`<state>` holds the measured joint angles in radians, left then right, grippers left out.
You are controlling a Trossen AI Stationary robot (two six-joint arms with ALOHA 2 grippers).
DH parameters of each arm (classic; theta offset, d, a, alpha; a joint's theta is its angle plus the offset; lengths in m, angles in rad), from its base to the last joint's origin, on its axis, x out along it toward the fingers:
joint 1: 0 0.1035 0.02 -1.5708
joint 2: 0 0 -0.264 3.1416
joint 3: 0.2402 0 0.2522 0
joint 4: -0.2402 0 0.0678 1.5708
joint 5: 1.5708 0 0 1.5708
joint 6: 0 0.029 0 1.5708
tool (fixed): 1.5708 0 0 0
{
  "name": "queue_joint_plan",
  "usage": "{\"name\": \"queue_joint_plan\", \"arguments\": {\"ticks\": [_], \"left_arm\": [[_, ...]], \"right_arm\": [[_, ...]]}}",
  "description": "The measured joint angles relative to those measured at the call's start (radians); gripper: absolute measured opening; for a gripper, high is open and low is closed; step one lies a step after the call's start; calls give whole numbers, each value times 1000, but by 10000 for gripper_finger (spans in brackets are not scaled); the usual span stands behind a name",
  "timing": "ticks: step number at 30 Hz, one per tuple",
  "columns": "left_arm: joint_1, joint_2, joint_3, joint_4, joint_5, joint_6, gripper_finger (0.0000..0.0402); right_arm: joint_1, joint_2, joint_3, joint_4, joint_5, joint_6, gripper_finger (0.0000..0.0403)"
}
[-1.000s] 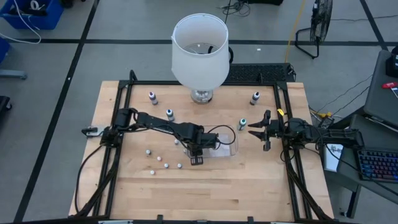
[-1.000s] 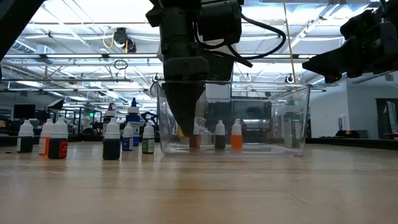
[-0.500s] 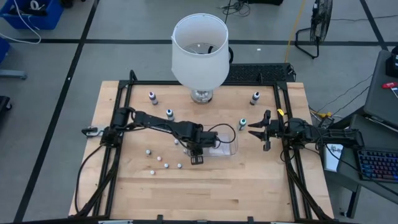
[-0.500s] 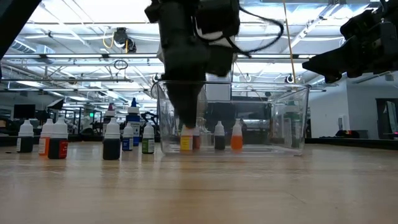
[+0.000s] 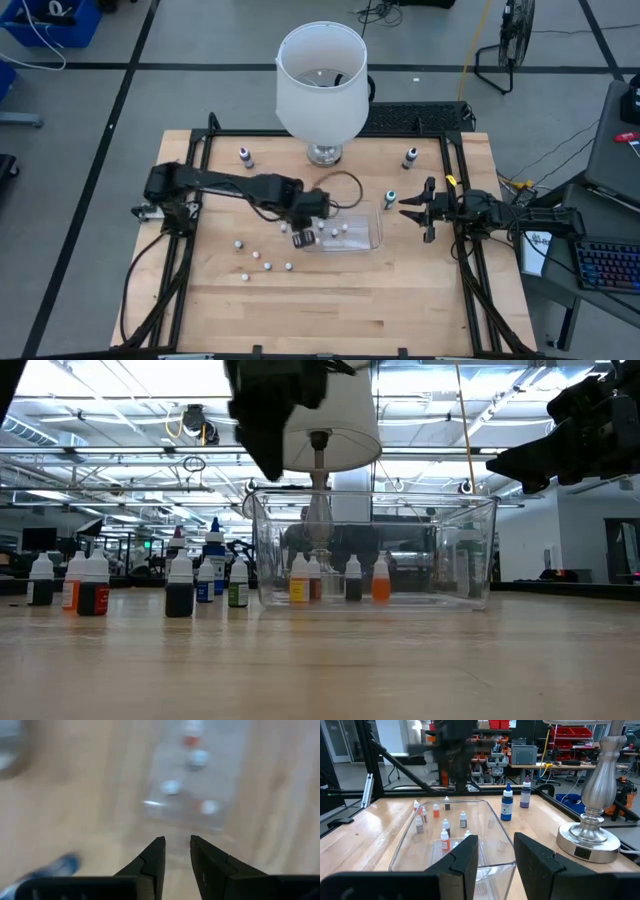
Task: Pick & Place food coloring
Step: Put the small green food coloring bottle into the transparent bin
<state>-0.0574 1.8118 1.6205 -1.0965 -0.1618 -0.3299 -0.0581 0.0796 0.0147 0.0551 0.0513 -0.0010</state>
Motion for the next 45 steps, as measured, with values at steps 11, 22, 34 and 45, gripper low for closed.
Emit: {"name": "queue_joint_plan", "arguments": {"ticks": [11, 22, 34, 45], "left_arm": [[13, -112, -265, 13, -38, -234, 93], [14, -111, -439, 194, 56, -268, 113], [17, -112, -444, 182, 43, -282, 264], [15, -80, -529, 300, 58, -281, 261]], "right_arm": [[0, 0, 0, 0, 0, 0, 114], [0, 0, 0, 0, 0, 0, 114], [0, 0, 0, 0, 0, 0, 114], [0, 0, 0, 0, 0, 0, 114]]}}
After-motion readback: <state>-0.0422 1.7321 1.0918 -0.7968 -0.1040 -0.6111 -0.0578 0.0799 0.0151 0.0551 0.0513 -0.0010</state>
